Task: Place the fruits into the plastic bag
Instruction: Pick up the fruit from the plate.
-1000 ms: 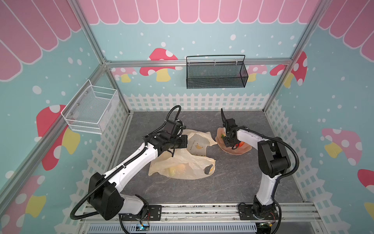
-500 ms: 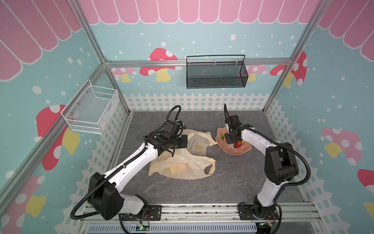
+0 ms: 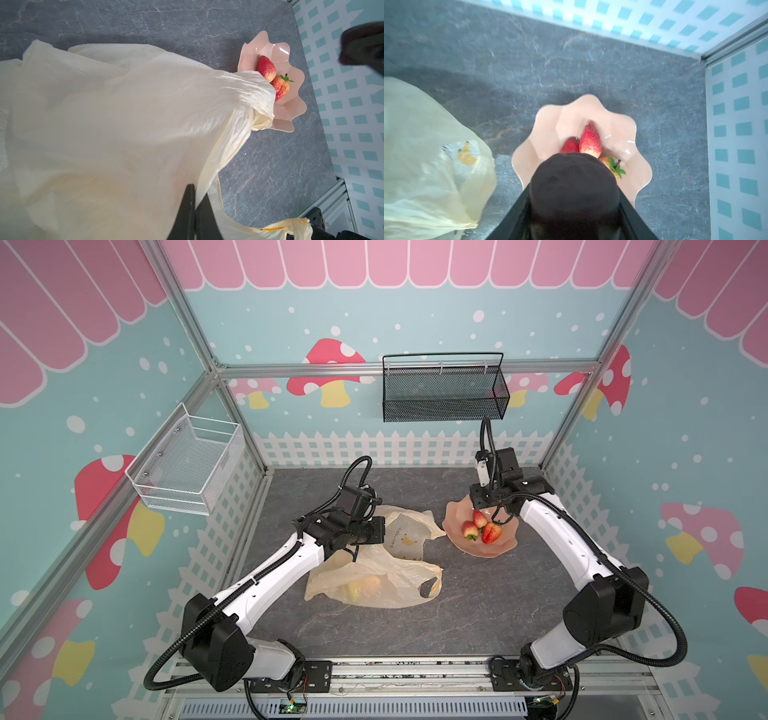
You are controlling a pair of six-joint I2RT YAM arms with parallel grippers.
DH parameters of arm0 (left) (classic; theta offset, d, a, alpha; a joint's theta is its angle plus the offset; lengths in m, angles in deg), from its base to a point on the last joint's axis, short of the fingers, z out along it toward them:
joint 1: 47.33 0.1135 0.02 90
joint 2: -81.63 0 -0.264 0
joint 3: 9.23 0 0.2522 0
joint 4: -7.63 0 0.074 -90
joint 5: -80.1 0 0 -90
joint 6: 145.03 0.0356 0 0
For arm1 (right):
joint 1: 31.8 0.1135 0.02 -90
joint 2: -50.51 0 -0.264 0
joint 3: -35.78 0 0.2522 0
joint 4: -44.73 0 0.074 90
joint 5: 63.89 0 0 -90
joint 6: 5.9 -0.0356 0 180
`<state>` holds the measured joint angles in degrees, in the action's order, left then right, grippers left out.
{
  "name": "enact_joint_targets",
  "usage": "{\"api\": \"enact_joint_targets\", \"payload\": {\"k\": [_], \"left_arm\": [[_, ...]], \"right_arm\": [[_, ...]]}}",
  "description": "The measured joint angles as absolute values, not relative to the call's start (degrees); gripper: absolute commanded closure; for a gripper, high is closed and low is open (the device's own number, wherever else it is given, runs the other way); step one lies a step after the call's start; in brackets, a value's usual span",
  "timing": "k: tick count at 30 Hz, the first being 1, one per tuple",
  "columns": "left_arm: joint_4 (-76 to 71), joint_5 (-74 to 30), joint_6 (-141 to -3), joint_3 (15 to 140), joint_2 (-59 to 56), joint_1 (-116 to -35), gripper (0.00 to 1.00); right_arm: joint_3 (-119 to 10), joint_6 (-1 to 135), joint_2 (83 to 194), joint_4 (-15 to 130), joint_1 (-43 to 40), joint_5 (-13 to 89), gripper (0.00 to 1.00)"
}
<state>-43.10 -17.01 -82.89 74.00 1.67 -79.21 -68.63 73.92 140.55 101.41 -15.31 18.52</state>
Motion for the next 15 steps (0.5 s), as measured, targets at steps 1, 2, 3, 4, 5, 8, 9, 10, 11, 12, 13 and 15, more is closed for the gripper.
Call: {"api": "enact_joint_targets", "payload": {"k": [1, 2, 3, 4, 5, 8, 9, 10, 11, 12, 13, 15], "left_arm": [[-43.13, -17.03, -82.87, 74.00, 1.67, -79.21, 1.00], [-43.13, -17.01, -82.87, 74.00, 1.67, -79.21, 1.00], [-43.10, -17.03, -82.87, 74.02, 1.67, -79.21, 1.00], [-43.13, -17.01, -82.87, 74.05, 1.67, -79.21, 1.00], [-43.10, -17.01, -82.87, 74.07, 1.67, -79.21, 1.00], [-43.13, -17.03, -82.87, 74.11, 1.65, -79.21, 1.00], [-43.10, -17.03, -82.87, 74.11, 1.65, -79.21, 1.00], [-43.10, -17.03, -82.87, 74.11, 1.63, -79.21, 1.00], [-43.13, -17.03, -82.87, 74.18, 1.58, -79.21, 1.00], [-43.10, -17.08, -82.87, 74.22, 1.54, -79.21, 1.00], [-43.10, -17.10, -82.87, 74.24, 1.49, -79.21, 1.00], [-43.10, -17.23, -82.87, 74.37, 1.36, -79.21, 1.00]], "right_arm": [[-70.49, 73.70, 139.86, 101.74, -15.31, 19.09, 0.57], [-72.28, 73.57, 139.11, 101.98, -15.31, 19.68, 0.57], [-73.57, 73.49, 138.59, 102.09, -15.31, 20.14, 0.57], [-75.03, 73.29, 137.89, 102.13, -15.31, 20.77, 0.58], [-76.24, 73.07, 137.12, 102.17, -15.31, 21.32, 0.58], [-78.49, 72.79, 135.16, 102.24, -15.31, 22.30, 0.59], [-78.86, 72.68, 134.70, 102.24, -15.31, 22.50, 0.59], [-79.06, 72.63, 134.28, 102.24, -15.31, 22.72, 0.59], [-79.10, 72.52, 134.00, 102.28, -15.31, 22.87, 0.59], [-79.10, 72.44, 133.91, 102.41, -15.31, 23.15, 0.59], [-79.10, 72.39, 133.91, 102.63, -15.35, 23.48, 0.59], [-78.90, 71.98, 134.02, 103.03, -15.44, 24.46, 0.59]]}}
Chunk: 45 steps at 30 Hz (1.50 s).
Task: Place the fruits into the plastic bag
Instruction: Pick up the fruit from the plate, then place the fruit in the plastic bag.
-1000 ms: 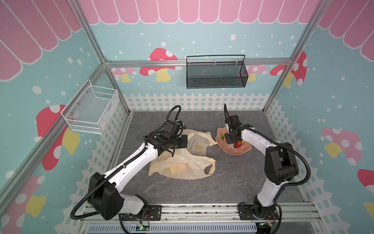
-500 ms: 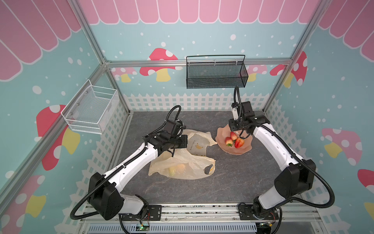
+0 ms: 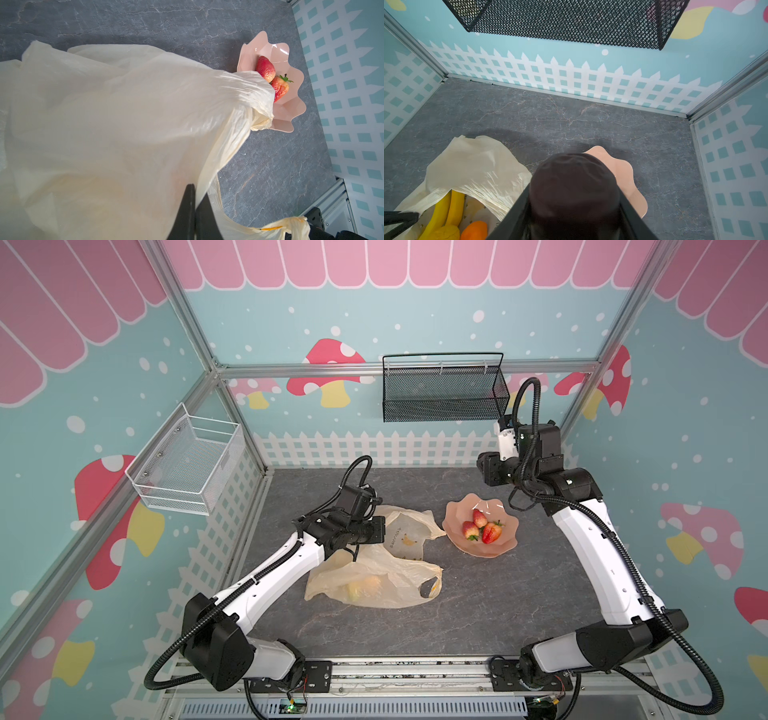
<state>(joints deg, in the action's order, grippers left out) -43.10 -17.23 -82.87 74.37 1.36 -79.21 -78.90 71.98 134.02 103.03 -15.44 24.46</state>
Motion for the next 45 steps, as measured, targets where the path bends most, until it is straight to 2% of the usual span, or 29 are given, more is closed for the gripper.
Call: {"api": "enact_joint_targets", "payload": {"k": [4, 13, 17, 22, 30, 45], "left_arm": [[-43.10, -17.25, -82.87, 74.75, 1.04, -79.21, 1.00], [-43.13, -17.43, -82.87, 74.81, 1.06, -79.21, 1.00], [-43.13, -17.43, -82.87, 74.81, 1.06, -79.21, 1.00], [-43.10, -17.43, -82.87, 74.81, 1.06, -79.21, 1.00], [-43.10, -17.43, -82.87, 74.81, 1.06, -79.21, 1.00], [-43.10, -17.65, -82.91, 75.64, 0.58, -79.23, 1.00]], "right_arm": [[-76.02, 70.29, 133.30, 101.54, -16.29, 29.75, 0.59], [-55.25, 54.67, 128.49, 81.98, -17.58, 57.49, 0.63], [-50.27, 49.53, 128.45, 77.21, -17.56, 63.98, 0.63], [-49.22, 47.10, 128.01, 73.26, -17.56, 67.92, 0.63], [-38.82, 44.74, 127.53, 68.32, -16.53, 69.95, 0.66], [-35.36, 39.54, 144.71, 54.24, 1.94, 67.39, 0.69]]}}
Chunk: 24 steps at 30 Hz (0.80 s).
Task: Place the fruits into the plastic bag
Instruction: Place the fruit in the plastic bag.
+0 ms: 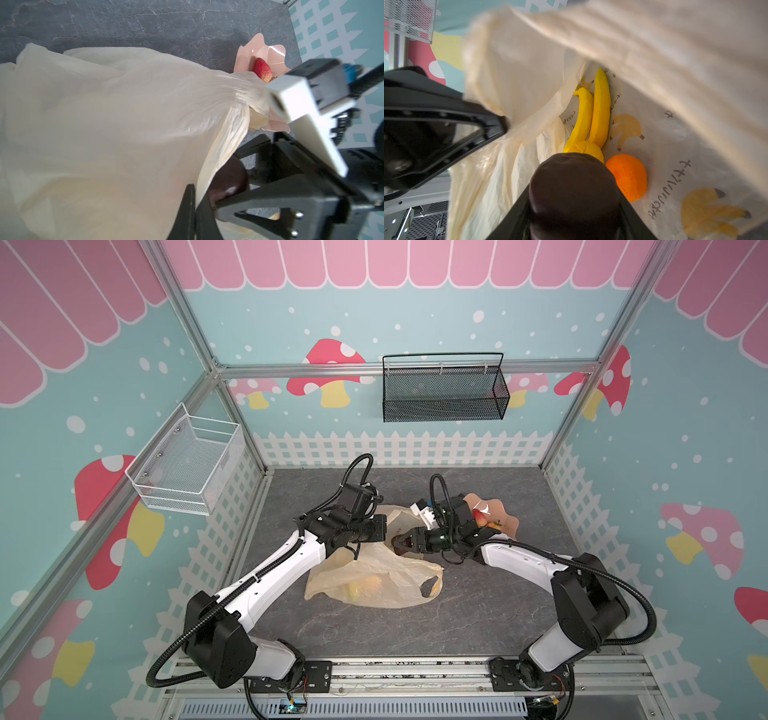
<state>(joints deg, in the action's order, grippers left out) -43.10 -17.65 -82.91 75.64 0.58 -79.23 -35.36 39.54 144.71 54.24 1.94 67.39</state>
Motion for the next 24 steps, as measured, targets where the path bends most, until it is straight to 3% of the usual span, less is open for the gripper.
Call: {"api": "enact_joint_targets", "payload": {"k": [12, 24], "left_arm": [[-43.10, -17.60, -83.17, 75.82, 0.40, -79.34, 1.00], [-42.89, -17.14, -83.33, 75.90, 0.36, -79.62, 1.00]], "right_arm": [[-37.66, 37.07, 154.00, 48.75, 8.06, 67.44, 0.73], [-39.19, 35.83, 154.81, 47.75, 9.61, 69.45, 0.73]]}}
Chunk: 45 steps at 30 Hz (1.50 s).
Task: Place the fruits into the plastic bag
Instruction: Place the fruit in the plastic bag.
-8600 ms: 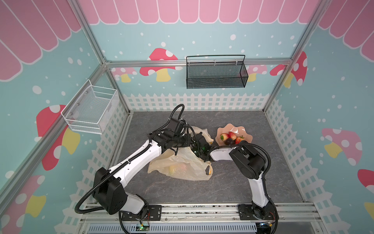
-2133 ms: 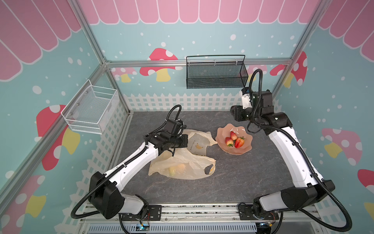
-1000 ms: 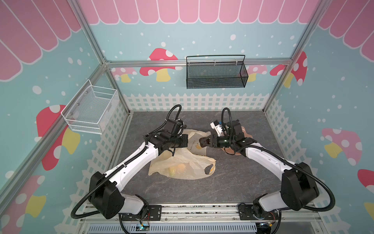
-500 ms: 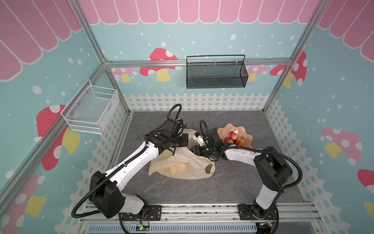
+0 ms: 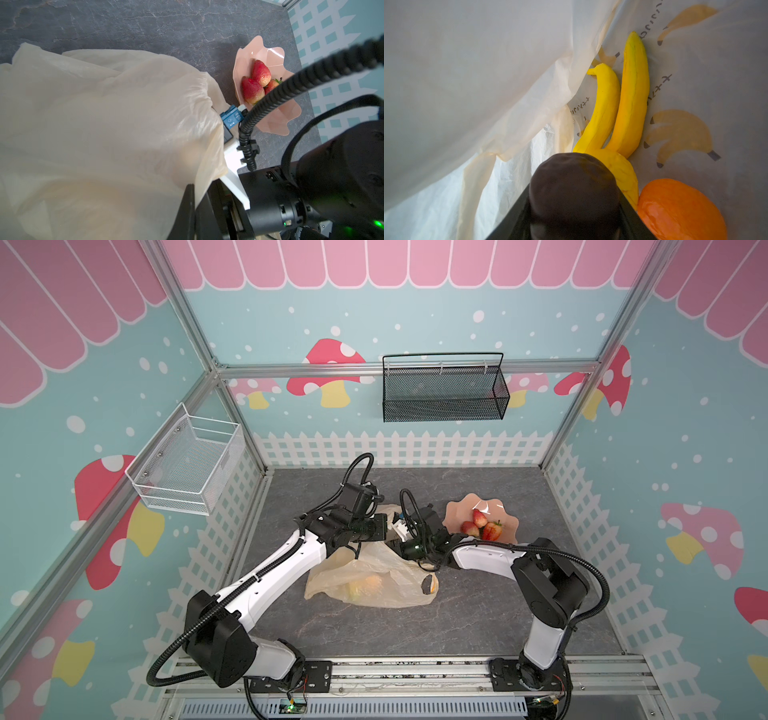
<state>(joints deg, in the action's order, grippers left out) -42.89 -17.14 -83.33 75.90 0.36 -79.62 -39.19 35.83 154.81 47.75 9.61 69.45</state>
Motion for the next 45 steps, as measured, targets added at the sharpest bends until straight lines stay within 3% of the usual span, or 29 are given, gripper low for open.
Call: {"api": "enact_joint_targets", "payload": {"k": [15, 18, 23, 27, 32, 33, 45], "left_arm": [[-42.67, -17.17, -83.33, 77.76, -1.04, -80.54, 1.00], [-42.67, -17.14, -83.35, 77.76, -1.04, -80.58, 1.00], [-42.67, -17.14, -83.33, 77.76, -1.04, -80.72, 1.00], [-42.67, -16.99, -83.33, 77.76, -1.04, -80.78, 1.00], [-42.67, -16.97, -83.33, 77.76, -1.04, -80.78, 1.00], [-42.67, -16.97, -83.33, 77.76, -1.04, -80.78, 1.00], [-41.86, -16.27, -83.33, 77.74, -0.98, -80.78, 1.00]], "right_arm": [[-42.45, 29.47, 162.67, 43.40, 11.79, 72.20, 0.66], [-42.66, 27.21, 163.99, 42.04, 11.82, 72.53, 0.55], [-43.91, 23.76, 164.77, 39.90, 11.82, 74.52, 0.23], [-44.22, 22.06, 164.75, 38.42, 11.82, 76.16, 0.11], [-43.56, 20.96, 164.12, 38.26, 11.73, 76.97, 0.07], [-43.17, 20.79, 163.72, 38.29, 11.64, 77.03, 0.02], [-41.37, 23.26, 156.36, 45.35, 9.43, 76.07, 0.03]]}}
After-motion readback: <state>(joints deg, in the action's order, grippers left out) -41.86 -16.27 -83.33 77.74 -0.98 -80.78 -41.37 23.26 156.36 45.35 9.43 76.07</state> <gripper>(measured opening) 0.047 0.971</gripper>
